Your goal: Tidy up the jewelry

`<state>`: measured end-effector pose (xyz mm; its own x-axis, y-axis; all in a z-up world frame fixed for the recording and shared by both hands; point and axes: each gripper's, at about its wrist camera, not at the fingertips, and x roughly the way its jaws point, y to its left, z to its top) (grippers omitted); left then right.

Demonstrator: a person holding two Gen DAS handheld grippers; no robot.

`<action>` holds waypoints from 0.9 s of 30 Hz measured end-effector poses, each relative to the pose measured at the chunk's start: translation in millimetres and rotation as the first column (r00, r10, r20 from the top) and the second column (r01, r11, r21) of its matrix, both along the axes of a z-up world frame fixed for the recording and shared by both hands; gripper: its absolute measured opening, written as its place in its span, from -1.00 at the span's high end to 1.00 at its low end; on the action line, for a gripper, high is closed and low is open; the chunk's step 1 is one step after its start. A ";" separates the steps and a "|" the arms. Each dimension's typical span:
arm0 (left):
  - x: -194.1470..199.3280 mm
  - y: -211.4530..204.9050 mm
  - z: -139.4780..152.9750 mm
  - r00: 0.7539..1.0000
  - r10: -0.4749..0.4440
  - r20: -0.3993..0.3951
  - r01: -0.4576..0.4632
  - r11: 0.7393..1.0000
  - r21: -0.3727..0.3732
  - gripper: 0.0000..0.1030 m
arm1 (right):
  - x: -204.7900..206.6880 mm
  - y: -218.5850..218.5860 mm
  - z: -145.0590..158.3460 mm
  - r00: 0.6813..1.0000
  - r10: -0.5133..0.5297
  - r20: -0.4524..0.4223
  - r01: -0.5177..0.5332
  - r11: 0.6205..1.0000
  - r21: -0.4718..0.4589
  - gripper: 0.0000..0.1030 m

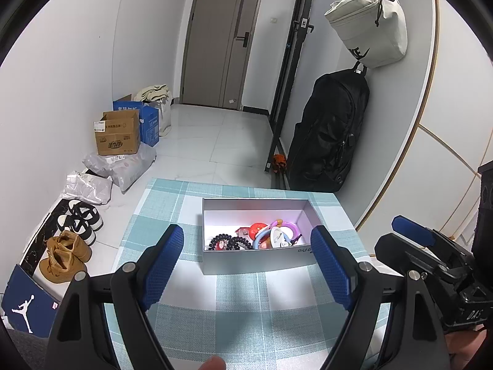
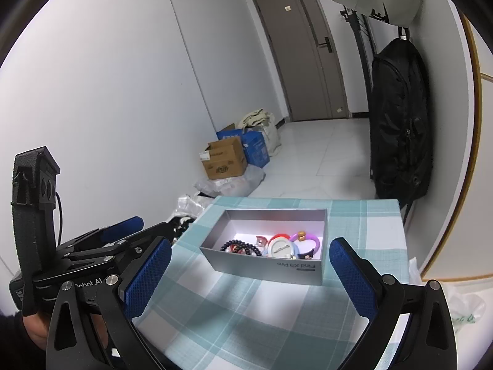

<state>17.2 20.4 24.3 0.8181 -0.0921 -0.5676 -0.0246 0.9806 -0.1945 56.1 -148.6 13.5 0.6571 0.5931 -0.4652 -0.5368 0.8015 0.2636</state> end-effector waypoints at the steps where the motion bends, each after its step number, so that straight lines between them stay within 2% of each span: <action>1: 0.0 0.0 -0.1 1.000 -0.001 0.000 0.001 1.000 -0.001 -0.58 | 0.2 0.2 0.1 1.000 0.000 0.001 0.000 1.000 -0.001 -1.00; 27: -0.3 -6.7 2.1 1.000 -0.014 0.006 0.014 1.000 0.014 -0.58 | -0.1 3.6 -1.5 1.000 -0.003 -0.006 0.003 1.000 -0.013 -1.00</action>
<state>16.9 13.7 26.4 0.8203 -0.0955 -0.5640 -0.0100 0.9834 -0.1812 56.0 -145.0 12.1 0.6561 0.5850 -0.4767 -0.5326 0.8065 0.2568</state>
